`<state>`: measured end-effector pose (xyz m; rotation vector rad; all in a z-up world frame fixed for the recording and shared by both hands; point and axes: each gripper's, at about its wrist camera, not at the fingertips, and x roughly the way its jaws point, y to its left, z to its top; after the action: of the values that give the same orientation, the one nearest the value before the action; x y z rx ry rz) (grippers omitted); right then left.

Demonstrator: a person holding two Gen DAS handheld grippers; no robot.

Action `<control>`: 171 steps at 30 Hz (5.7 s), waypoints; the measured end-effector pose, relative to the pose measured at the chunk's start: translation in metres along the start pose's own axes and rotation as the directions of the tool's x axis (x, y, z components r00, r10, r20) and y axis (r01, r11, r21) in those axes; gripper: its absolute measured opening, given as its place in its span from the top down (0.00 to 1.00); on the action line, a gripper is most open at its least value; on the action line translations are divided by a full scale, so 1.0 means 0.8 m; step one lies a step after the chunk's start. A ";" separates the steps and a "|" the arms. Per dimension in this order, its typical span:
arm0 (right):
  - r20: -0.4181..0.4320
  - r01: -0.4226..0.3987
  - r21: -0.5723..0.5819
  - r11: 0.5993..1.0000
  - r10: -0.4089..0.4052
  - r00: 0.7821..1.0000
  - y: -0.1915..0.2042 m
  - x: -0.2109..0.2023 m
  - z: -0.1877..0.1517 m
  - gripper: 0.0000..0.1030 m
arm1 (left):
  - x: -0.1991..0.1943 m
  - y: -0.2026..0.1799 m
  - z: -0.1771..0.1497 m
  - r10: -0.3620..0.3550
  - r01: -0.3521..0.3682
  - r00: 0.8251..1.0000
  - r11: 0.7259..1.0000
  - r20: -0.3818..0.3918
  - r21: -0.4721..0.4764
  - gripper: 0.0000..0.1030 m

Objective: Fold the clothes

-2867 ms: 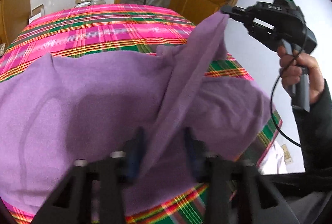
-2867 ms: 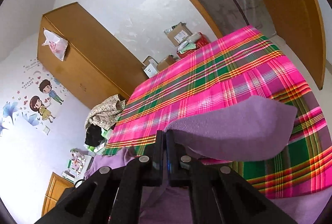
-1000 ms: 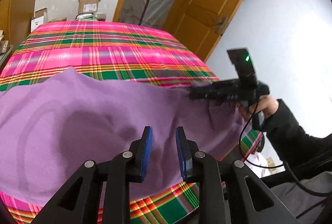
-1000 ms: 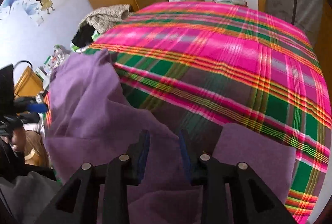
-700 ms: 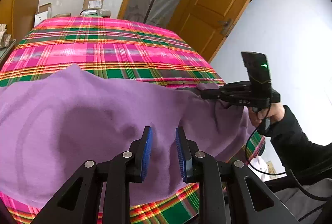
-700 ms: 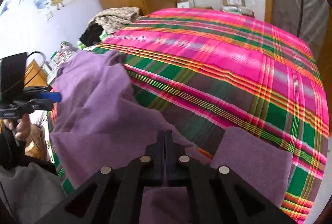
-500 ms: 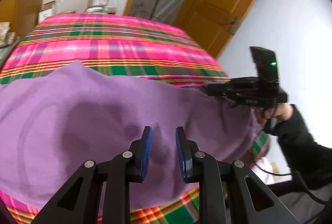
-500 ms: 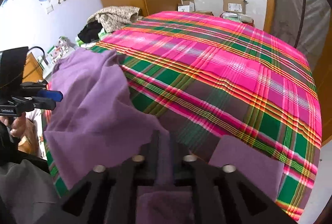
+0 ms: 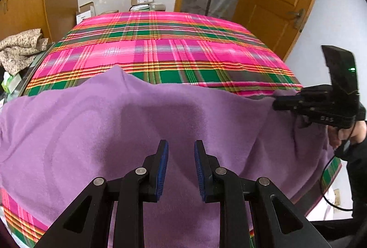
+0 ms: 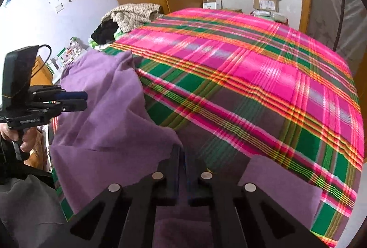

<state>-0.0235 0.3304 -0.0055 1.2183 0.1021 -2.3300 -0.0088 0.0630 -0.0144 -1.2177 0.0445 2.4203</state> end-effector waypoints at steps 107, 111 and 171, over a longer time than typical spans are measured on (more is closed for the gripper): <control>-0.133 0.429 0.515 0.742 -0.426 0.895 -0.107 -0.060 -0.087 0.97 | 0.016 -0.053 -0.015 -0.166 0.171 0.985 0.979 -0.055 0.108 0.77; -0.064 0.371 0.557 0.743 -0.407 0.911 -0.105 -0.080 -0.098 0.98 | 0.019 -0.058 -0.016 -0.180 0.186 0.982 0.975 -0.063 0.118 0.77; 0.342 -0.227 0.923 0.310 -0.392 0.854 -0.151 -0.215 -0.375 0.90 | 0.009 -0.172 -0.056 -0.321 0.357 0.933 0.876 -0.160 0.323 0.57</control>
<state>0.2260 0.5914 -0.0682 0.8818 -1.7368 -2.7284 0.0750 0.1810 -0.0254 -1.0795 0.2567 1.9433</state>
